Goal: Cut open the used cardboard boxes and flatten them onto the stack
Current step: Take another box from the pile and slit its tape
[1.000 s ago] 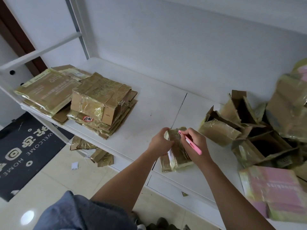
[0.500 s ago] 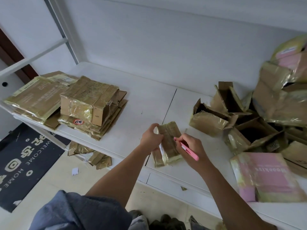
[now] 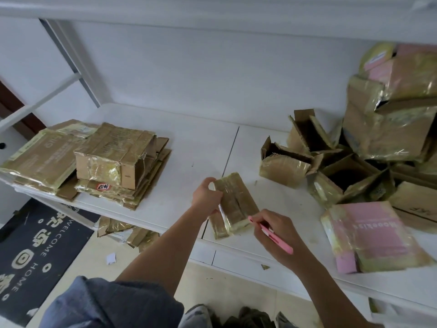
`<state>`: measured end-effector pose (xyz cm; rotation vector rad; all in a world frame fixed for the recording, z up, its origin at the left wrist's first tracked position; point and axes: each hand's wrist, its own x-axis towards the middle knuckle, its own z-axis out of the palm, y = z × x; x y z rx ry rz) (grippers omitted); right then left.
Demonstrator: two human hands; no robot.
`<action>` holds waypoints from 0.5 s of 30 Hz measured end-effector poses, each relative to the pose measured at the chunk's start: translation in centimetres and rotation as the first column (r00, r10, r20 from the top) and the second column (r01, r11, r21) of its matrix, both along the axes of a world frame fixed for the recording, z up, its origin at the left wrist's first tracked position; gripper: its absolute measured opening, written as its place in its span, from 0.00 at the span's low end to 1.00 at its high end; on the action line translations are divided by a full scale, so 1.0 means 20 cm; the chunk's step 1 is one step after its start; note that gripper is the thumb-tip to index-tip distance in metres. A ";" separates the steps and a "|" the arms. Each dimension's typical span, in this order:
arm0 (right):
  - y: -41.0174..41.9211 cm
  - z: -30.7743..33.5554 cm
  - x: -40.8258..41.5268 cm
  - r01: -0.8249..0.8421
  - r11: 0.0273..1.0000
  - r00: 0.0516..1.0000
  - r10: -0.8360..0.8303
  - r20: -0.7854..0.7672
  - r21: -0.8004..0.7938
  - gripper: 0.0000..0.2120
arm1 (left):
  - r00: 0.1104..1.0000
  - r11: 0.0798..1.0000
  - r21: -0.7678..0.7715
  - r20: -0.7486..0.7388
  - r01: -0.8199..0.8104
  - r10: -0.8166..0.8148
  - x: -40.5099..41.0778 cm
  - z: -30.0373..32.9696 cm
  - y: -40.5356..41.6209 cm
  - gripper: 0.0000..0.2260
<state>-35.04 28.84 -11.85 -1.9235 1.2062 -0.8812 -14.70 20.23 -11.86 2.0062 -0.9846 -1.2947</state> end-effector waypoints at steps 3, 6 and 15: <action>0.03 0.05 -0.04 0.063 0.997 0.986 -0.069 0.151 0.048 0.06 | 0.999 1.000 -0.009 0.043 0.024 -0.023 0.00 0.00 -0.01 0.18; 0.04 0.07 -0.08 0.252 0.967 0.923 -0.249 0.294 0.030 0.08 | 0.993 0.997 -0.020 0.096 0.071 -0.068 0.01 0.00 0.00 0.15; -0.03 -0.05 -0.11 0.520 0.834 0.684 -0.536 0.495 0.185 0.04 | 0.788 0.964 -0.030 0.582 0.265 -0.199 -0.05 0.01 0.11 0.28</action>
